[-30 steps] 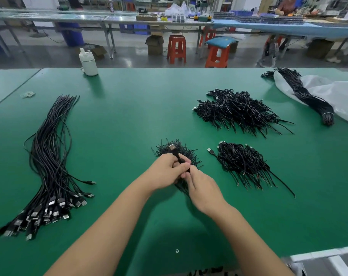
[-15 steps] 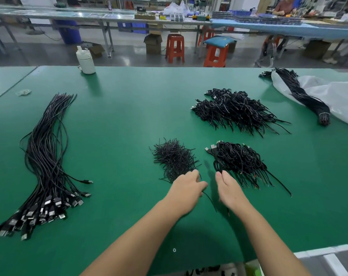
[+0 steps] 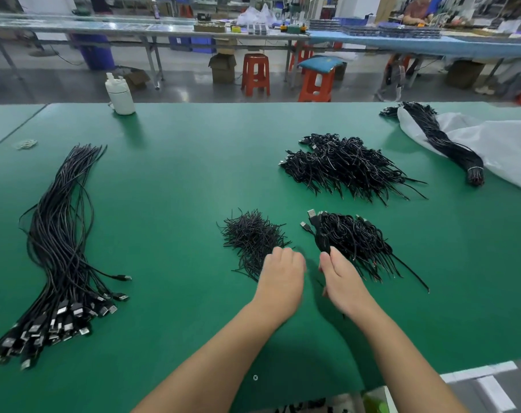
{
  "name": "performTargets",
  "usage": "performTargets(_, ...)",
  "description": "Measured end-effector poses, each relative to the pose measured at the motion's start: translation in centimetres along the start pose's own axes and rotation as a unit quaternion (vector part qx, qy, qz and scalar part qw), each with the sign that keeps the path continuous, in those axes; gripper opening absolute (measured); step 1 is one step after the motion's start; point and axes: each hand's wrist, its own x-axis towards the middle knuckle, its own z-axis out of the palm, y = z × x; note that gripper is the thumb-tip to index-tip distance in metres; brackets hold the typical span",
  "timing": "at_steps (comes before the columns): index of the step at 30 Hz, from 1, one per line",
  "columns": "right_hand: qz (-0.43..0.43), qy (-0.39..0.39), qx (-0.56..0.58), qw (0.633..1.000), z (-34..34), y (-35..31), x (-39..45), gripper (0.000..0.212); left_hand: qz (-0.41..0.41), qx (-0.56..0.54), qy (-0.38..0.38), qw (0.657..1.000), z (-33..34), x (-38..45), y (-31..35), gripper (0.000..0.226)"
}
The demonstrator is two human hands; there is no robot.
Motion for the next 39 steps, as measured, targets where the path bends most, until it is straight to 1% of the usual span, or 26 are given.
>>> performTargets(1,-0.013,0.004,0.008,1.0,-0.3,-0.5,-0.1,0.032,-0.044,-0.051,0.029,0.997,-0.4,0.3,-0.4,0.026)
performTargets(3,-0.04,0.014,0.032,0.999,-0.7,-1.8,-0.3,0.034,-0.117,-0.128,0.042,0.984,-1.6,1.0,-1.4,0.022)
performTargets(4,-0.053,0.015,0.043,0.998,-0.8,-2.5,-0.5,0.035,-0.155,-0.173,0.051,0.971,-2.2,1.3,-1.9,0.018)
performTargets(6,-0.082,-0.011,0.043,0.996,-0.6,-3.8,-0.9,0.034,-0.229,-0.294,0.068,0.926,-3.5,1.7,-2.8,0.015)
performTargets(7,-0.102,-0.033,0.028,0.994,-0.3,-4.3,-1.1,0.032,-0.248,-0.349,0.075,0.901,-4.2,1.9,-3.2,0.017)
performTargets(8,-0.121,-0.054,0.008,0.991,0.1,-4.6,-1.4,0.029,-0.252,-0.38,0.077,0.886,-4.8,1.8,-3.5,0.019)
performTargets(10,-0.14,-0.089,-0.024,0.986,1.0,-5.0,-1.4,0.027,-0.242,-0.412,0.062,0.876,-6.0,1.5,-4.0,0.022)
performTargets(12,-0.125,-0.122,-0.04,0.984,1.7,-4.9,-1.2,0.023,-0.229,-0.438,0.038,0.868,-6.8,0.8,-4.3,0.023)
performTargets(14,-0.1,-0.147,-0.032,0.984,2.3,-4.7,-0.9,0.014,-0.219,-0.445,0.022,0.868,-7.0,0.0,-4.6,0.022)
performTargets(16,-0.099,-0.146,-0.011,0.984,2.8,-4.8,-0.8,0.02,-0.216,-0.434,0.013,0.875,-7.0,-0.7,-4.8,0.019)
performTargets(17,-0.101,-0.136,0.001,0.985,3.1,-5.0,-0.8,0.019,-0.213,-0.436,0.007,0.874,-7.1,-0.9,-4.9,0.018)
performTargets(19,-0.092,-0.105,0.025,0.99,3.5,-5.3,-0.6,0.017,-0.205,-0.456,-0.003,0.866,-7.3,-1.2,-4.8,0.014)
performTargets(20,-0.08,-0.086,0.036,0.992,3.6,-5.4,-0.4,0.021,-0.201,-0.458,-0.007,0.866,-7.5,-1.3,-4.6,0.014)
performTargets(21,-0.069,-0.071,0.042,0.994,3.6,-5.4,-0.3,0.024,-0.196,-0.446,-0.008,0.873,-7.6,-1.4,-4.4,0.015)
performTargets(22,-0.057,-0.065,0.045,0.995,3.5,-5.5,-0.2,0.027,-0.191,-0.417,-0.008,0.889,-7.7,-1.5,-4.3,0.015)
performTargets(23,-0.043,-0.066,0.052,0.995,3.5,-5.5,-0.1,0.028,-0.183,-0.367,-0.004,0.912,-7.8,-1.6,-4.2,0.015)
performTargets(24,-0.027,-0.073,0.066,0.995,3.5,-5.5,-0.1,0.029,-0.163,-0.295,0.007,0.941,-8.0,-1.8,-4.1,0.013)
performTargets(25,-0.009,-0.082,0.087,0.993,3.4,-5.4,0.0,0.03,-0.122,-0.199,0.031,0.972,-8.4,-2.0,-4.1,0.01)
performTargets(26,0.014,-0.093,0.114,0.989,3.4,-5.3,0.1,0.031,-0.057,-0.1,0.063,0.991,-8.8,-2.1,-4.2,0.005)
performTargets(27,0.041,-0.109,0.151,0.982,3.3,-5.2,0.3,0.031,0.023,-0.017,0.098,0.995,-9.1,-2.2,-4.4,0.003)
performTargets(28,0.065,-0.131,0.191,0.971,3.2,-5.1,0.5,0.03,0.104,0.036,0.124,0.986,-9.3,-2.3,-4.7,0.005)
performTargets(29,0.083,-0.154,0.225,0.958,3.2,-5.1,0.5,0.029,0.158,0.062,0.136,0.976,-9.7,-2.3,-4.9,0.008)
performTargets(31,0.101,-0.184,0.271,0.939,3.1,-5.0,0.6,0.027,0.196,0.06,0.136,0.969,-10.5,-2.2,-5.0,0.014)
performTargets(34,0.103,-0.195,0.31,0.925,3.3,-5.1,0.5,0.027,0.17,0.028,0.103,0.98,-10.9,-2.3,-5.2,0.01)
performTargets(36,0.098,-0.202,0.324,0.919,3.5,-5.3,0.3,0.027,0.156,0.026,0.066,0.985,-10.8,-2.4,-5.3,0.017)
performTargets(39,0.085,-0.206,0.317,0.922,3.8,-5.7,0.1,0.028,0.153,0.032,0.07,0.985,-10.3,-2.6,-5.4,0.012)
